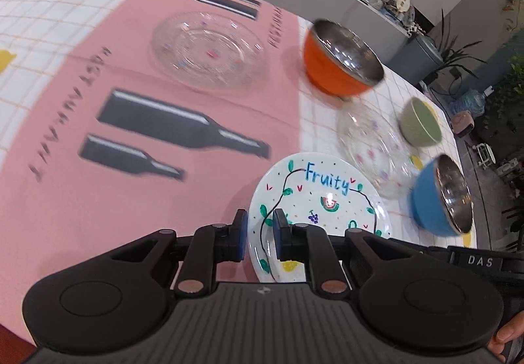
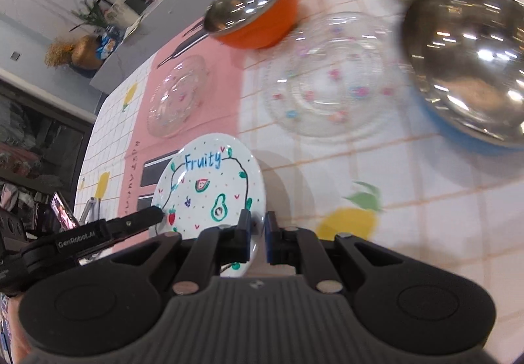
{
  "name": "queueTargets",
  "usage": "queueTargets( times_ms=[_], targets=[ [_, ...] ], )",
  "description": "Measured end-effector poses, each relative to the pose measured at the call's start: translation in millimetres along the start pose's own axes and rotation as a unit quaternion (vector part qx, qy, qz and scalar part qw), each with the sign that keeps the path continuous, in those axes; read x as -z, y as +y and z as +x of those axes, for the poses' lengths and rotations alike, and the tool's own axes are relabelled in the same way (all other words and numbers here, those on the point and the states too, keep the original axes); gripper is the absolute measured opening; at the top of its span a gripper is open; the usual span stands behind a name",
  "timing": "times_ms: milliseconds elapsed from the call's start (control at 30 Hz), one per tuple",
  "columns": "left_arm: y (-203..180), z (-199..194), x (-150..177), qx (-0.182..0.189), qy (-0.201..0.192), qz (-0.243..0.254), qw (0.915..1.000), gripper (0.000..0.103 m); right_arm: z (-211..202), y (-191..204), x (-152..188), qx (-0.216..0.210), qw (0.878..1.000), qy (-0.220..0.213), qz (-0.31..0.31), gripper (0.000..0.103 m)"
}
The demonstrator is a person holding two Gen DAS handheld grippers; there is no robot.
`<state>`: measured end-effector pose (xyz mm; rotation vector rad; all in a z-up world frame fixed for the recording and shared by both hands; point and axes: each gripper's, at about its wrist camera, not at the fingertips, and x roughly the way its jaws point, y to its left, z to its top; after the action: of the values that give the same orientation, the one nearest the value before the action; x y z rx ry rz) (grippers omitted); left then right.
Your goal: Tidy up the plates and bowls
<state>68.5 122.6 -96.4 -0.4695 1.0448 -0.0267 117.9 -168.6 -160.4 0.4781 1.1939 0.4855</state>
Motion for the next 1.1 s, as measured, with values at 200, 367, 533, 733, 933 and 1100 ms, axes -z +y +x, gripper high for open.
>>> queueTargets(
  times_ms=[200, 367, 533, 733, 933, 1100],
  targets=[
    [-17.1, 12.8, 24.8, 0.007, 0.023, 0.002, 0.9997, 0.018, -20.0, -30.6, 13.8, 0.011, 1.0, -0.011, 0.022, 0.006],
    [-17.9, 20.6, 35.2, 0.006, 0.032, -0.001, 0.9995, 0.018, -23.6, -46.5, 19.5, 0.012, 0.999, -0.013, 0.031, 0.005],
    [-17.1, 22.0, 40.7, 0.003, 0.034, 0.0, 0.9994, 0.018, -13.7, -54.9, 26.7, 0.017, 0.999, -0.003, 0.036, 0.006],
    [-19.5, 23.2, 43.2, -0.005, 0.038, 0.009, 0.9992, 0.017, -10.1, -55.3, 30.6, 0.022, 0.999, -0.002, 0.033, 0.006],
    [-20.6, 23.6, 42.9, -0.01, 0.04, 0.009, 0.9991, 0.017, -7.6, -51.2, 32.1, 0.031, 0.999, -0.004, 0.023, 0.007],
    [-20.3, 24.3, 43.0, -0.007, 0.042, 0.013, 0.999, 0.019, -6.7, -50.1, 32.8, 0.033, 0.999, -0.004, 0.02, 0.008]
  ],
)
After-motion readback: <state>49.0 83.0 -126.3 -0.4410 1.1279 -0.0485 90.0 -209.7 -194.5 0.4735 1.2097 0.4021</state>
